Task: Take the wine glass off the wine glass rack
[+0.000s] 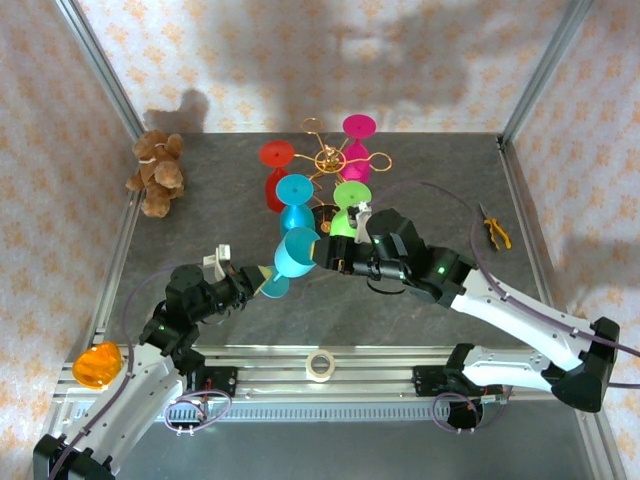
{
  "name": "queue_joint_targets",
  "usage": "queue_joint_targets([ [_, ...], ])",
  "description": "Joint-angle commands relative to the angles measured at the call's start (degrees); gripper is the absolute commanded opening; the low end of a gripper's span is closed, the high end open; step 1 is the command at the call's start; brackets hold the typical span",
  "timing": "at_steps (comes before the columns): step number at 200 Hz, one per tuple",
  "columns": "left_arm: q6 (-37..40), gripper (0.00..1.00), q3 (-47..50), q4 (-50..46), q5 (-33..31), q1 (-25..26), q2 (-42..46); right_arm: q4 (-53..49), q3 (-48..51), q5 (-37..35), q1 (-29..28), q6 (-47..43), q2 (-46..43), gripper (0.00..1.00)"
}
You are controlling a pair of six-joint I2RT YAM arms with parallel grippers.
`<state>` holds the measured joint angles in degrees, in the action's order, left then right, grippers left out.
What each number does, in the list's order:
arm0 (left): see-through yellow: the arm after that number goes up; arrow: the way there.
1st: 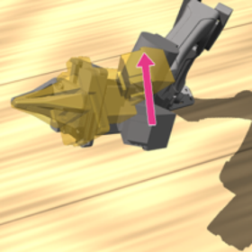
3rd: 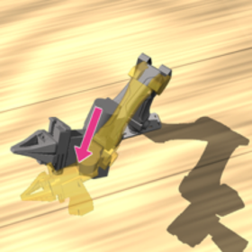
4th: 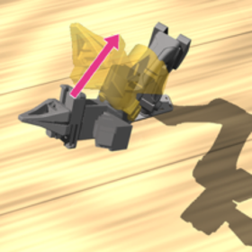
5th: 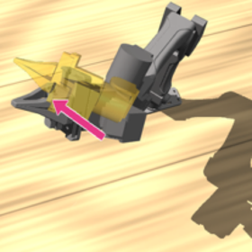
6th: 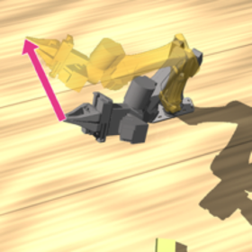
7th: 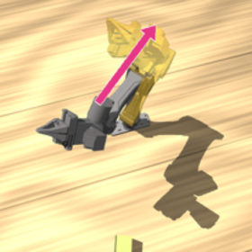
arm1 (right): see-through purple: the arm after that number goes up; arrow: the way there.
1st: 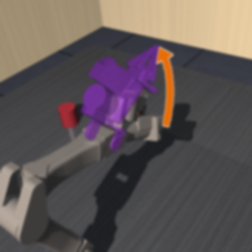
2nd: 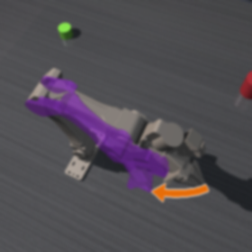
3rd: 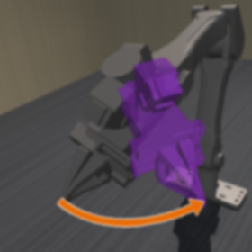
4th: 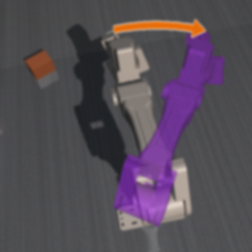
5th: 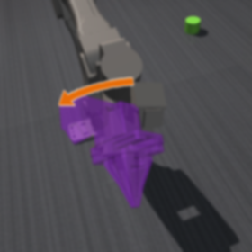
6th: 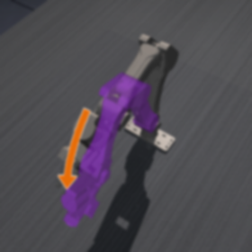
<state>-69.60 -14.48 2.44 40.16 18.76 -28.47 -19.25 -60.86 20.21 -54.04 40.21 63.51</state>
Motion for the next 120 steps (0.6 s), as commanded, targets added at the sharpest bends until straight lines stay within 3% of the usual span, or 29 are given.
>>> queue_joint_targets([
  [1,-0.36,0.00,0.24,2.22,-0.52,0.22,0.70,1.64,-1.89,1.52,0.30,-0.65,0.83,0.43],
  [68,0.72,0.00,-1.12,0.95,-1.14,0.22,-0.95,1.01,-2.34,2.96,0.29,-0.92,2.07,0.00],
  [120,3.77,0.00,-3.91,-4.41,-3.55,0.24,-1.67,-2.99,-2.51,0.40,0.27,-2.40,0.51,0.00],
])
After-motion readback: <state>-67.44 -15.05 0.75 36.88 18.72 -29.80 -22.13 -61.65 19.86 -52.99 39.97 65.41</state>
